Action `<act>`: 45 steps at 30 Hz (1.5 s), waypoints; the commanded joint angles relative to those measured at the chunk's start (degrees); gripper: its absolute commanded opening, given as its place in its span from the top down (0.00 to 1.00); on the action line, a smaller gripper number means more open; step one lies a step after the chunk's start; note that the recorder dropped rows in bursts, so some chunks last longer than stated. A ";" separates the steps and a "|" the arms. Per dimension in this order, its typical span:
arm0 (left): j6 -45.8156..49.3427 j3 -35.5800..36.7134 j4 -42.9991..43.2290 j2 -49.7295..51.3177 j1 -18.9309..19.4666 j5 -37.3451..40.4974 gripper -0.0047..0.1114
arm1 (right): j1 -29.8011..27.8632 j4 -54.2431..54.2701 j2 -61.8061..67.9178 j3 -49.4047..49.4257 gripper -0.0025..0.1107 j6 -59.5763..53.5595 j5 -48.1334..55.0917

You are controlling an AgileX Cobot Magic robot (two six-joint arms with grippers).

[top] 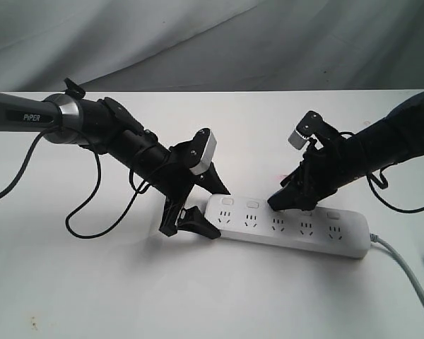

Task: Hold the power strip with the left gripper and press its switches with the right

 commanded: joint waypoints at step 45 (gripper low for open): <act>0.38 -0.20 -0.13 -0.03 -0.15 0.41 0.68 | -10.18 8.05 -4.65 3.33 0.47 -23.43 11.09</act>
